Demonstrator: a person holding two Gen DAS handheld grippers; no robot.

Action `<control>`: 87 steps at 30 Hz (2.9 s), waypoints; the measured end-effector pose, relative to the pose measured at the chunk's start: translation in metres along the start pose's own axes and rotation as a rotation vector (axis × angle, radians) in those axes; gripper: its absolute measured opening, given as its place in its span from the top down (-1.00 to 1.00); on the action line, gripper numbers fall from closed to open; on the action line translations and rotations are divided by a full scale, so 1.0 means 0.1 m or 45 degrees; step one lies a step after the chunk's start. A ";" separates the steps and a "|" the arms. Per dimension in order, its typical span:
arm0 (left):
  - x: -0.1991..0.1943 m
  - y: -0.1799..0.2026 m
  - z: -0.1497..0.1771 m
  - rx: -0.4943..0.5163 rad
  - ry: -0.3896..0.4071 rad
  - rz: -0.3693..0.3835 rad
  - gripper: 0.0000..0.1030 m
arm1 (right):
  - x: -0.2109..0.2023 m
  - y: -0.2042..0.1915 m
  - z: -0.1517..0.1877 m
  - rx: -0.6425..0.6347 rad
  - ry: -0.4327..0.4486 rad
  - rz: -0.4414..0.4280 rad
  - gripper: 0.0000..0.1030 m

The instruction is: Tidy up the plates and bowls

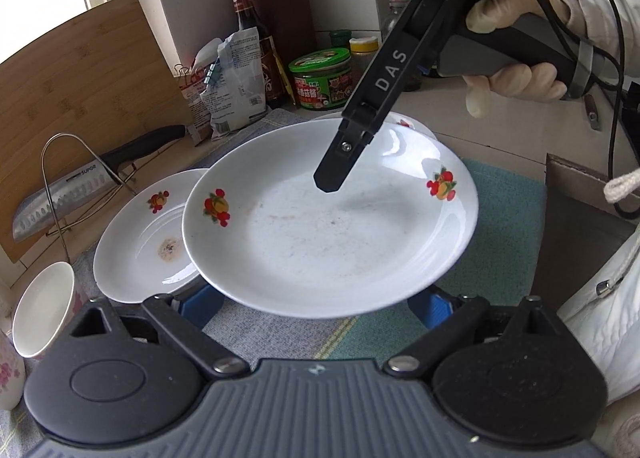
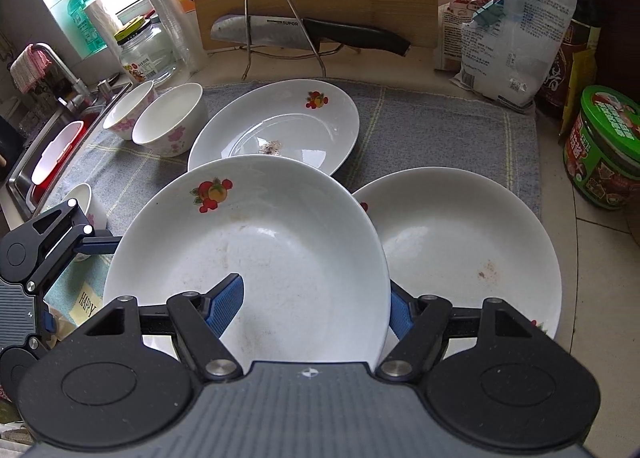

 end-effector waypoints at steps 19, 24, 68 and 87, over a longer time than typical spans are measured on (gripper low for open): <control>0.65 0.28 -0.37 0.014 -0.019 0.063 -0.89 | -0.02 0.77 -0.03 0.080 0.012 0.057 -0.52; 0.71 0.30 -0.40 0.032 -0.019 0.057 -0.89 | -0.02 0.87 -0.03 0.092 0.014 0.060 -0.52; 0.79 0.23 -0.44 0.076 -0.037 0.064 -0.92 | -0.19 0.89 0.18 0.212 0.016 0.102 -0.92; 0.47 0.04 -0.43 -0.093 0.021 -0.030 -0.97 | -0.40 0.70 0.25 0.114 0.062 0.279 -1.00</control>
Point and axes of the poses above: each gripper's, at about its wrist camera, not at the fingertips, and x roughly the way its jaws point, y to its right, z to its underside, the point moved 9 cm from there along x, roughly the way its jaws point, and after that the axes turned 7 degrees about -z, right-handed, at the moved point
